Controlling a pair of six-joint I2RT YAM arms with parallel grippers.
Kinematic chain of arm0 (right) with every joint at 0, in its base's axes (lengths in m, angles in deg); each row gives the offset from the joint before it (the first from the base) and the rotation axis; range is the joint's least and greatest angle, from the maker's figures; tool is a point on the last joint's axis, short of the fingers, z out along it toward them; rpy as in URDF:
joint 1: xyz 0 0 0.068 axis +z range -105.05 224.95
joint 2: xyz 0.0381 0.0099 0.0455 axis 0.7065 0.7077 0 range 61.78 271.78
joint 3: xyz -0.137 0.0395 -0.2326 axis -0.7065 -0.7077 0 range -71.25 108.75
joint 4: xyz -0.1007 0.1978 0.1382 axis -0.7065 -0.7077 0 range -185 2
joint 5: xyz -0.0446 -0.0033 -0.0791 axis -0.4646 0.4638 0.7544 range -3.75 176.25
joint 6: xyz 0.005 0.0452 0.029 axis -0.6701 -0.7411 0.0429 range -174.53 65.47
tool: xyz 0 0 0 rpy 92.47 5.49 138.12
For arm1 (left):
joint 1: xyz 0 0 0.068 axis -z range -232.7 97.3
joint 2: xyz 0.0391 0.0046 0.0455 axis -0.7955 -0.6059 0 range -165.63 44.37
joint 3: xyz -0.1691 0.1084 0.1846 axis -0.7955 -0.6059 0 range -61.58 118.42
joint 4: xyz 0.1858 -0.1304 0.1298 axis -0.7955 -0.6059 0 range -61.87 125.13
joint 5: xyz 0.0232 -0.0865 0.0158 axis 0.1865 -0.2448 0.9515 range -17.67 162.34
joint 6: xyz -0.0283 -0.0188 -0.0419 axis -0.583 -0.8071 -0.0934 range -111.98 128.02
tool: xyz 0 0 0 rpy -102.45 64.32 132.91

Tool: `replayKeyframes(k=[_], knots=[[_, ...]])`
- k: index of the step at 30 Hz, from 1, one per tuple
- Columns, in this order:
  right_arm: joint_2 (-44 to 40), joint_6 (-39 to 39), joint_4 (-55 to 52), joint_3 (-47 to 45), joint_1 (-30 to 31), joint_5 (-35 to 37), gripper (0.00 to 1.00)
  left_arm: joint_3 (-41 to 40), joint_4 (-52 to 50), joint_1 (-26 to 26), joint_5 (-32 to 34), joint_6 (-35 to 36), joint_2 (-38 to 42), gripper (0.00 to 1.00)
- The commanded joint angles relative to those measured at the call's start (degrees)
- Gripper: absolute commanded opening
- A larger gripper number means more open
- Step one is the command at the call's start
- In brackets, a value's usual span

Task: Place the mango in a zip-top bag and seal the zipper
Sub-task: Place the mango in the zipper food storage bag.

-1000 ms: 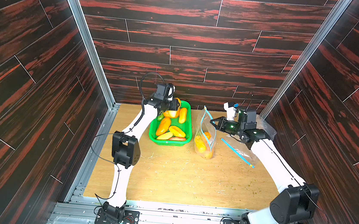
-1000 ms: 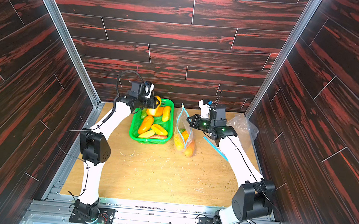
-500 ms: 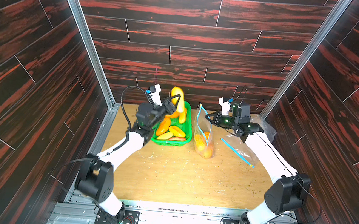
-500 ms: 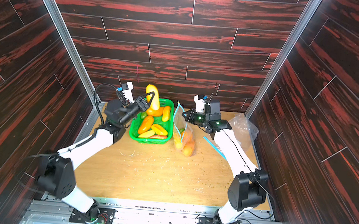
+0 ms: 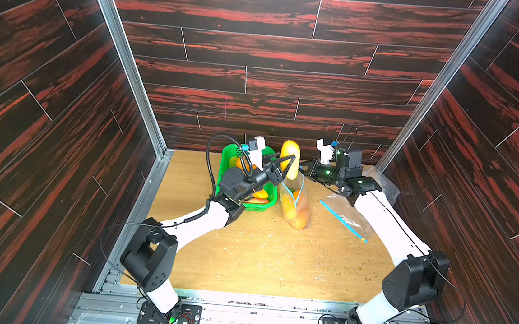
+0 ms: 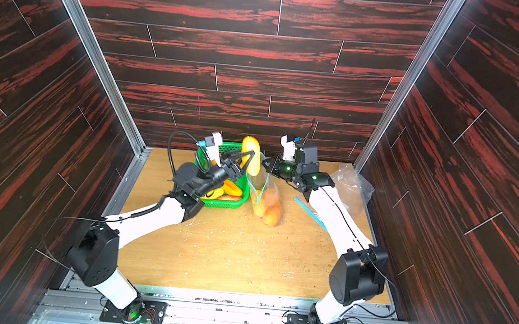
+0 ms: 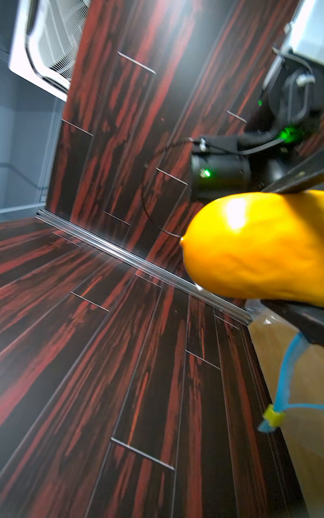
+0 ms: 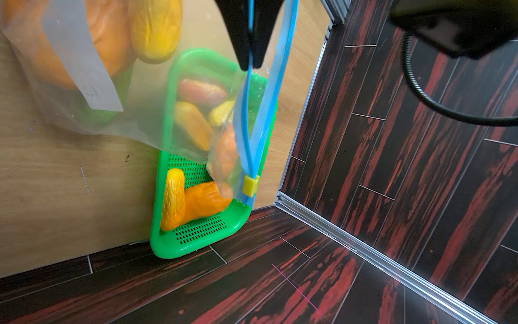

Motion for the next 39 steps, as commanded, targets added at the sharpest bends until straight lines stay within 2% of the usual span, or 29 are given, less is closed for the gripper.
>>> replayKeyframes(k=[1,4,7,10,14,16,19,22,27,31,33,35,39], knots=[[-2.13,-1.57,2.19,1.39,0.21,-0.45,0.00,-0.06,2.62,1.64,1.34,7.86,-1.41,0.10],[-2.49,-1.68,2.41,1.33,0.21,0.80,0.00,-0.72,3.09,1.86,2.82,9.94,-3.65,0.10],[-2.24,-1.22,1.97,2.54,0.25,1.28,0.00,-1.26,3.93,1.86,4.50,11.19,-6.11,0.15],[-1.91,-1.15,1.51,3.27,0.18,1.46,0.00,-1.37,2.88,1.82,5.45,12.11,-6.77,0.26],[-1.36,-0.89,1.02,3.61,0.12,4.00,0.00,-1.27,-0.28,1.79,5.91,13.56,-6.31,0.60],[-1.36,-0.74,0.92,3.46,0.12,4.42,0.00,-1.04,-2.22,1.67,6.38,13.61,-5.61,0.87],[-1.34,-0.38,0.65,3.25,0.06,5.31,0.00,-1.24,-4.25,1.14,6.67,12.84,-4.67,1.00],[-1.42,0.14,0.19,2.85,-0.31,6.18,0.00,-1.54,-5.05,0.49,5.72,11.48,-1.97,1.00],[-3.66,2.19,-0.08,-0.51,-2.25,6.87,0.00,-6.32,0.60,-1.31,4.38,6.66,3.06,1.00],[-7.29,3.76,-0.33,-4.92,-5.08,7.36,0.00,-11.03,-3.27,-5.33,8.94,2.78,9.22,1.00],[-8.80,5.14,-0.59,-6.30,-5.55,7.52,0.00,-11.17,-10.39,-7.90,10.01,2.76,11.25,1.00],[-9.92,6.10,-0.69,-7.17,-5.75,7.74,0.00,-7.26,-26.13,-9.99,14.50,4.35,11.24,1.00],[-9.87,6.87,-0.77,-7.29,-5.76,6.06,0.00,5.00,-50.85,-12.94,15.89,7.53,3.42,0.97]])
